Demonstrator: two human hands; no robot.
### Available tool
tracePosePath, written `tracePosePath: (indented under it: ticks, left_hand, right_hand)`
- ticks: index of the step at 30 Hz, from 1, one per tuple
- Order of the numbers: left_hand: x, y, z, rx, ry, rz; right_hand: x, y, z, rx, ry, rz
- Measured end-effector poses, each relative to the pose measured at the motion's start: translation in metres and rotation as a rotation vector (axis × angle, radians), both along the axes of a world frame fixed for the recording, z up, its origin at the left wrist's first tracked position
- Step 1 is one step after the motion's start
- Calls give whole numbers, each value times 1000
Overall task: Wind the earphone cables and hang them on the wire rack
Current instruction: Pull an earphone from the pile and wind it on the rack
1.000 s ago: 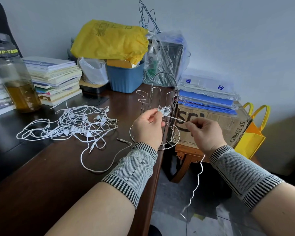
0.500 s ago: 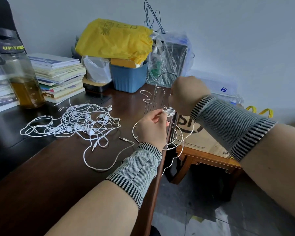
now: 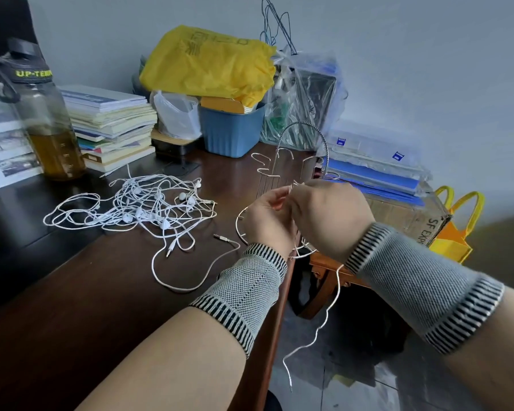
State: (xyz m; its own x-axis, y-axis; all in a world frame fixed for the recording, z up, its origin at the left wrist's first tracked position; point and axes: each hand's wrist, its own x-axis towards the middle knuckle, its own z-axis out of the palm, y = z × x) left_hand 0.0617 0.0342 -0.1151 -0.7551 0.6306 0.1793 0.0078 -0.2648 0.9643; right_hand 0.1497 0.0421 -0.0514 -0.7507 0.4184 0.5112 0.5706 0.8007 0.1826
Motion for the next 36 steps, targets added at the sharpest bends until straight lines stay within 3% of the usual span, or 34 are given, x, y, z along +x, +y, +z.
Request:
tracePosePath:
  ticks: [4,8,12,17,27,30,36]
  left_hand:
    - [-2,1,-5,-55,75,9]
    - [5,-4,-1,-62,47,-12]
    - [6,-6,4,-106,53,5]
    - [5,-6,5,-113,72,19]
    - [4,0,1,-124,141,70]
    - [4,2,1,-132,163,86]
    - [6,-1,2,-157,197,103]
  right_hand:
    - [24,20,-19,-317,387,-50]
    - [34,37,-23,-577,470,-194]
    - [33,40,-25,-787,588,-194]
    - [30,38,-29,-938,696,-238]
    - [31,45,-21,-937,688,-341]
    - [34,47,-13,-910,606,-350]
    - [23,37,10,-291,176,-322]
